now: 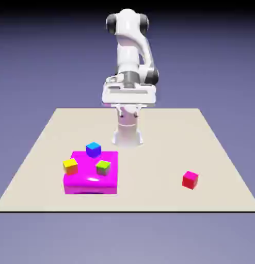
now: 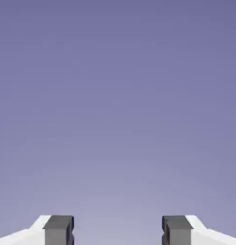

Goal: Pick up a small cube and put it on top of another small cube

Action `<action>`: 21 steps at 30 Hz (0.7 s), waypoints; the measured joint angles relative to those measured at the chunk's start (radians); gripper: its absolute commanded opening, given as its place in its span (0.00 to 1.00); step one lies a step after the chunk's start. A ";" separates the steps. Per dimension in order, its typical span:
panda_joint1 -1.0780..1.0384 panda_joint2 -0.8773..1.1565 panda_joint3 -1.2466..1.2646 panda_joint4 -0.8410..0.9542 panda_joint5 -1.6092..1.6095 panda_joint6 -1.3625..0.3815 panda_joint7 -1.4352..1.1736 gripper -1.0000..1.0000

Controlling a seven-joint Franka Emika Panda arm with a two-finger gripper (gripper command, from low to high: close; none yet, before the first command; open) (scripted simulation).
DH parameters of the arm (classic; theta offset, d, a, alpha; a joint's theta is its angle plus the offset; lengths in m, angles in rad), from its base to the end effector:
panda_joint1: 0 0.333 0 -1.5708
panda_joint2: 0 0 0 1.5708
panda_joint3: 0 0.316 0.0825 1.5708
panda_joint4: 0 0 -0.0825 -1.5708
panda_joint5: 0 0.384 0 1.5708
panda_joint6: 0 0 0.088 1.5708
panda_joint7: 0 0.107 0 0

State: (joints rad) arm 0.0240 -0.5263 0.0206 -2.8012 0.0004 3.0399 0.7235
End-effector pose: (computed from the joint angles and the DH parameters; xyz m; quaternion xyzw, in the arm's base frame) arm 0.3959 0.0177 0.4457 -0.8750 0.3085 -0.3480 0.1350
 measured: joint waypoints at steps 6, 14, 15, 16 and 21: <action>0.060 0.217 0.102 0.044 0.002 0.015 -0.087 0.50; 0.139 0.507 0.239 0.102 0.004 0.034 -0.204 0.50; 0.141 0.544 0.256 0.110 0.005 0.037 -0.218 0.50; 0.171 0.580 0.273 0.117 0.005 0.039 -0.233 0.50; 0.208 0.756 0.357 0.153 0.007 0.051 -0.304 0.50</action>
State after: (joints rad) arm 0.2318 0.2301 0.3771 -2.6487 0.0070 3.0909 0.4198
